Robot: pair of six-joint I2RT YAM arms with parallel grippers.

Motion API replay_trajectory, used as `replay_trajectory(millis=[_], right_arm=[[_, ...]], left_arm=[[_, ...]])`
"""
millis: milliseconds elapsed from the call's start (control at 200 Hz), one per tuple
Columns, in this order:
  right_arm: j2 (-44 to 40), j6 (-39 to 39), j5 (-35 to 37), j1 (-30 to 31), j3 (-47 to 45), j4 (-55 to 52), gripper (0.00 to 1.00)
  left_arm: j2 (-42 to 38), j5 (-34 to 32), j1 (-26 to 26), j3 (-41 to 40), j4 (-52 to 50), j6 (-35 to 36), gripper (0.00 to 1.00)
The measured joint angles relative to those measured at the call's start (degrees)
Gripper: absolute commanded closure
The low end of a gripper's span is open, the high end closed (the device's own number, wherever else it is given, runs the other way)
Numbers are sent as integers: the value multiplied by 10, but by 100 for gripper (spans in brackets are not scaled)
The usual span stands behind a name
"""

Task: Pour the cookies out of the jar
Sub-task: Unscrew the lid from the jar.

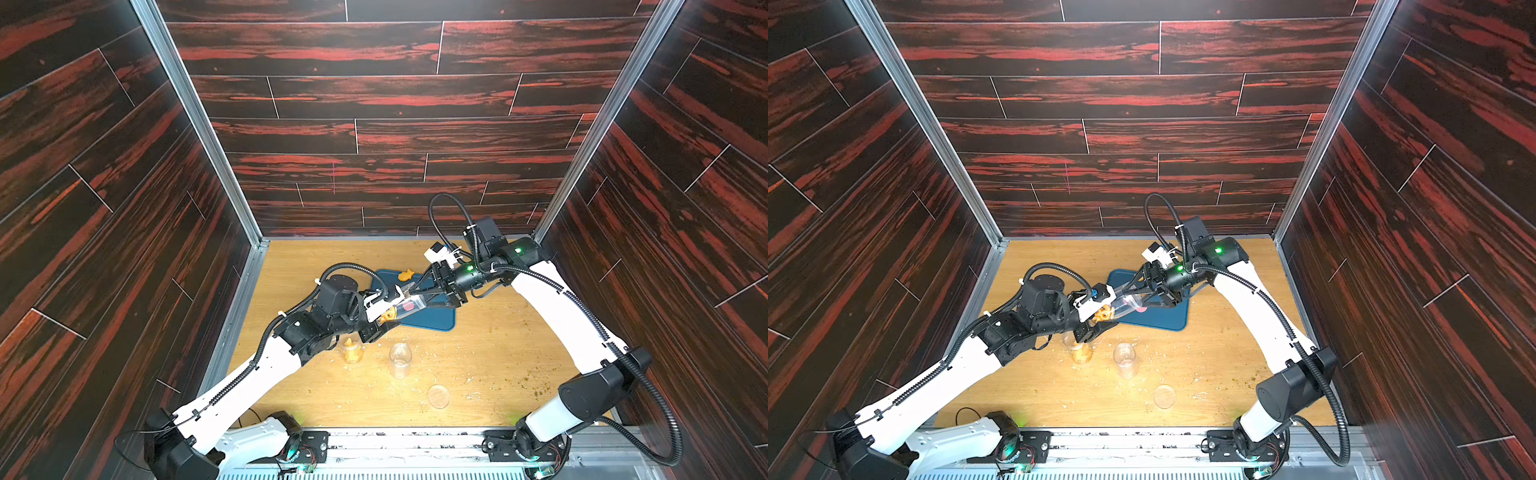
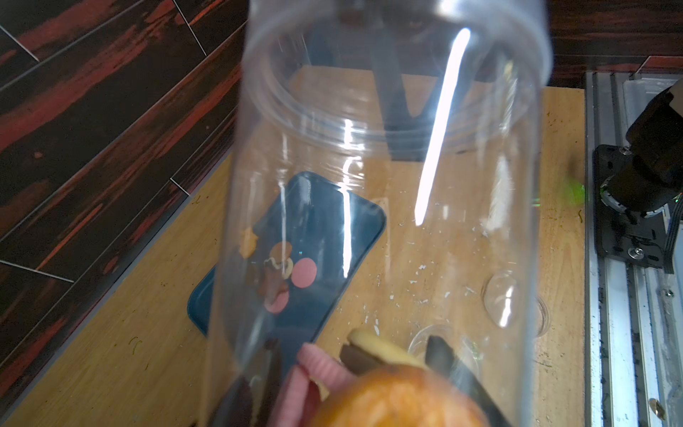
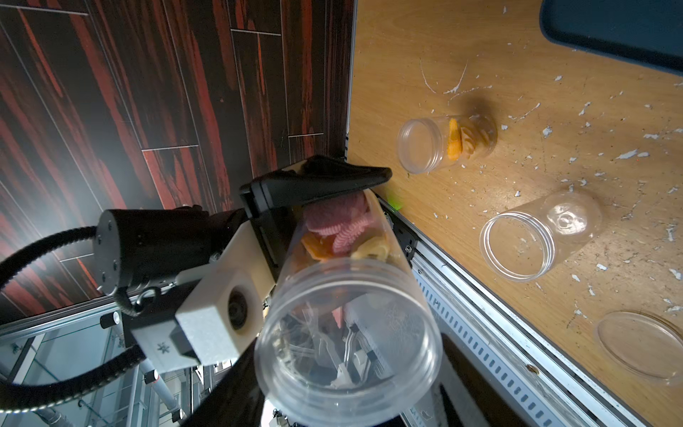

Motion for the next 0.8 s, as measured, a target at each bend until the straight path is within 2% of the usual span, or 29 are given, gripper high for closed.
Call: replay_trajectory(millis=[195, 546, 802], right_arm=[[0, -25, -6, 0, -5, 10, 39], [-3, -125, -4, 0, -23, 49, 37], [-71, -207, 6, 4, -124, 157, 37]], left_arm=[[-2, -3, 2, 0, -1, 3, 76], [-3, -3, 9, 0, -4, 1, 76], [-3, 11, 9, 0, -13, 5, 76]])
